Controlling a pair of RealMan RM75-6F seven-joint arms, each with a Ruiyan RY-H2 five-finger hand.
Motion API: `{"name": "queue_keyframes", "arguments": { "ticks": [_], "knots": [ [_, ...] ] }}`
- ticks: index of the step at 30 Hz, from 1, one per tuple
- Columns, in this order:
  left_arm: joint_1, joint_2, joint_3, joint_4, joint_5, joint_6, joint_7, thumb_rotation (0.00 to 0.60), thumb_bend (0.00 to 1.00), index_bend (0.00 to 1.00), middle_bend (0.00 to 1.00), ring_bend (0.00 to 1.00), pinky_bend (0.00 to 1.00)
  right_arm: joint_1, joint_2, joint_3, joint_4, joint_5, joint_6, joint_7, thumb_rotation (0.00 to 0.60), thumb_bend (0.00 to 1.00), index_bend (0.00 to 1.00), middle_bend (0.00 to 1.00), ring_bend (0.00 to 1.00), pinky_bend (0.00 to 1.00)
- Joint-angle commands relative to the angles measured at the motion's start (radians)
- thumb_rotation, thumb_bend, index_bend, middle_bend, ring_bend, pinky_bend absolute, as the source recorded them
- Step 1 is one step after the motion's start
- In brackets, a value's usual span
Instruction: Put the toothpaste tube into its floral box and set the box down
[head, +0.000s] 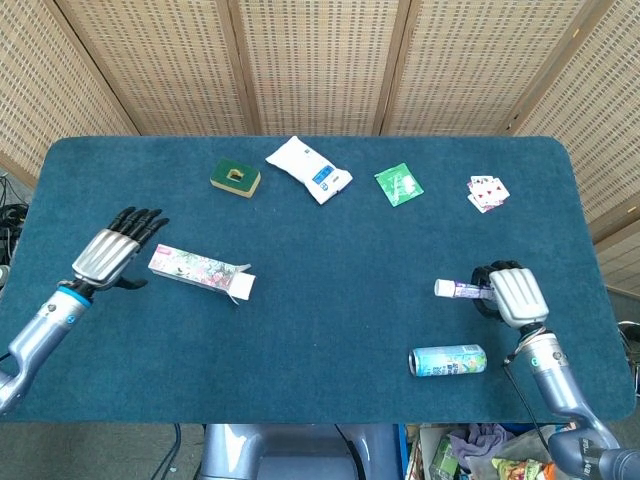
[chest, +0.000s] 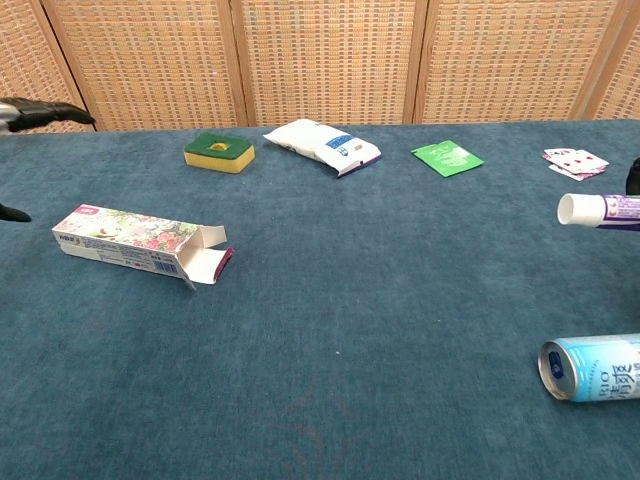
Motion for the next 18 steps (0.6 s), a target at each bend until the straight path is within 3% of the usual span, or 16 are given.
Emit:
{"name": "queue_keyframes", "arguments": {
  "ticks": [1,7,10,18],
  "knots": [
    [-0.069,-0.072,0.045,0.078,0.055,-0.053,-0.067,0.6,0.12,0.0,0.0,0.0,0.04,-0.003,-0.004,0.002,0.0,0.005,0.002,-0.004,0.6,0.46,0.59,0.56,0.38,0.32],
    [-0.127,-0.127,0.069,0.125,0.063,-0.11,-0.074,0.6,0.12,0.0,0.0,0.0,0.07,-0.004,-0.007,0.004,0.015,0.011,-0.005,0.0,0.6,0.46,0.59,0.56,0.38,0.32],
    [-0.145,-0.139,0.07,0.127,0.052,-0.138,-0.081,0.6,0.12,0.0,0.0,0.01,0.13,-0.004,-0.006,0.005,0.021,0.014,-0.006,0.002,0.6,0.46,0.59,0.56,0.38,0.32],
    [-0.193,-0.157,0.081,0.133,0.023,-0.219,-0.079,0.6,0.12,0.07,0.07,0.11,0.23,-0.003,-0.004,0.01,0.029,0.02,-0.01,0.007,0.6,0.46,0.59,0.57,0.38,0.32]
  ]
}}
